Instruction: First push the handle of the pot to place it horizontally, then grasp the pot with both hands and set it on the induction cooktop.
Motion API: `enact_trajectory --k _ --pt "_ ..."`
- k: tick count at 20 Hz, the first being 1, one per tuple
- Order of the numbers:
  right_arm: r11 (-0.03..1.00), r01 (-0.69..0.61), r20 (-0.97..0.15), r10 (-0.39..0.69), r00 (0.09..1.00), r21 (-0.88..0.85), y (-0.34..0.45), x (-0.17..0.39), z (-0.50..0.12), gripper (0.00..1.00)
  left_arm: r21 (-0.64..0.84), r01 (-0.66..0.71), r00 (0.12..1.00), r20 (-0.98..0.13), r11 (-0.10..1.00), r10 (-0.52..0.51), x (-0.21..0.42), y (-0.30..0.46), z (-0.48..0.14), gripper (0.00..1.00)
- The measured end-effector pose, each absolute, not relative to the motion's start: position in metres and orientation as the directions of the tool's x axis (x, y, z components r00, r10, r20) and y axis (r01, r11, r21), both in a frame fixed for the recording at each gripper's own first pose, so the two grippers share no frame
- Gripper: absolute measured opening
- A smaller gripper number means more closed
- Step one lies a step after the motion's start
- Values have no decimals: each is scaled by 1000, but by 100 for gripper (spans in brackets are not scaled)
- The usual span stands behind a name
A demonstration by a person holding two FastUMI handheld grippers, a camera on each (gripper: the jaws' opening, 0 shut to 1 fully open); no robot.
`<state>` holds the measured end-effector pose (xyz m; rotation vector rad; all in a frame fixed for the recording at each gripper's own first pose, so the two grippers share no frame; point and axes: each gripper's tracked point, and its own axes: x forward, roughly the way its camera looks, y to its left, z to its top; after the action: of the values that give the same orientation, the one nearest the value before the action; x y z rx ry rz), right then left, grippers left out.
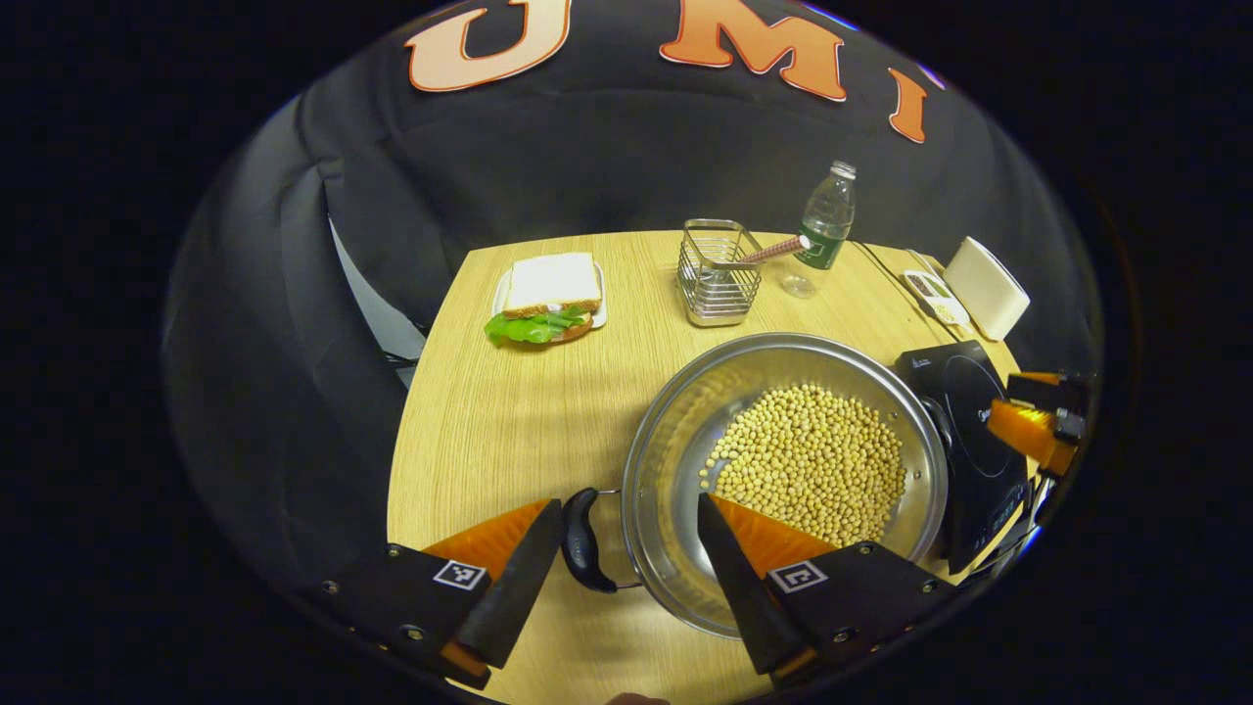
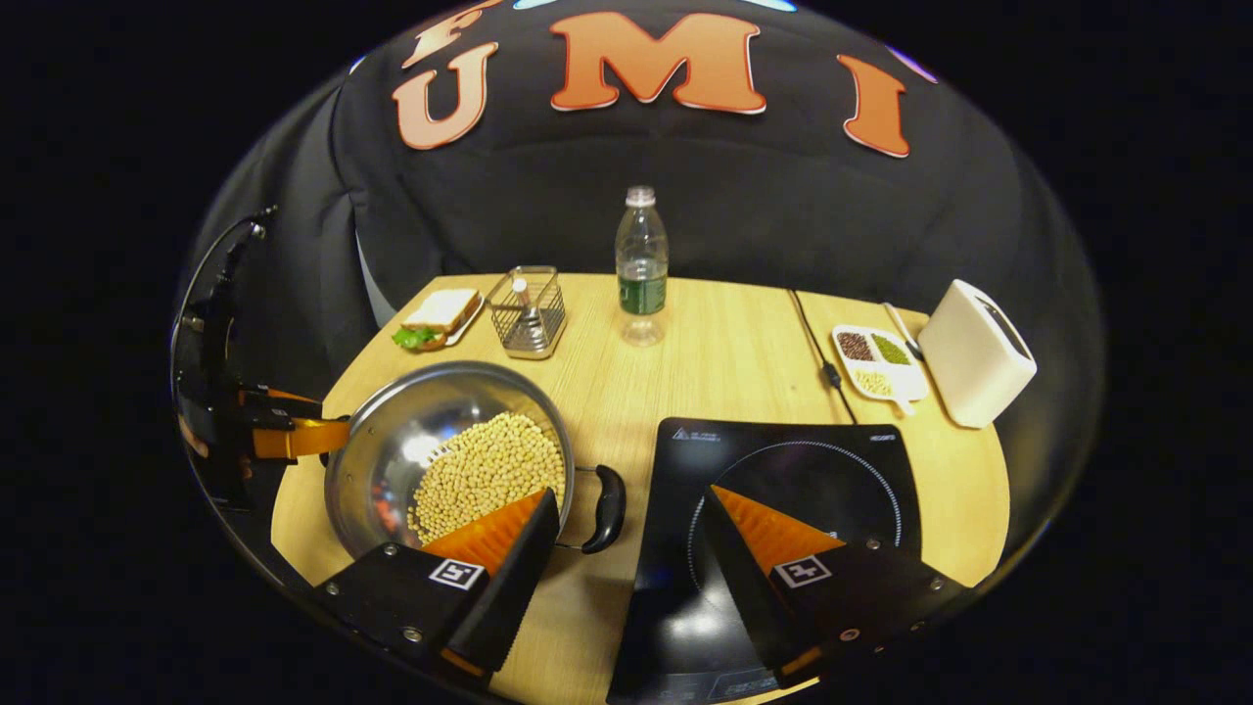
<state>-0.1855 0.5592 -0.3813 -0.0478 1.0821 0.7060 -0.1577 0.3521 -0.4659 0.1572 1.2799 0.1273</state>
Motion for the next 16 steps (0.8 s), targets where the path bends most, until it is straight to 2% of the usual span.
enact_trajectory --k 9,11,13,14,16 --pt "781 -543 -883 448 142 309 587 -206 -437 92 191 -9 261 -947 981 187 -158 365 -487 89" --pt "780 -535 -874 463 147 324 596 -198 -439 87 177 -23 250 -952 984 177 -160 365 -492 89" --pt "779 -516 -889 453 70 356 596 -214 -443 77 167 -31 239 -956 985 169 -163 367 -498 89" --pt "784 -508 -890 451 70 357 598 -215 -445 71 168 -36 237 -956 985 171 -163 369 -500 89" --pt "783 -510 -891 448 65 356 596 -211 -447 68 171 -49 232 -956 984 178 -165 371 -503 89"
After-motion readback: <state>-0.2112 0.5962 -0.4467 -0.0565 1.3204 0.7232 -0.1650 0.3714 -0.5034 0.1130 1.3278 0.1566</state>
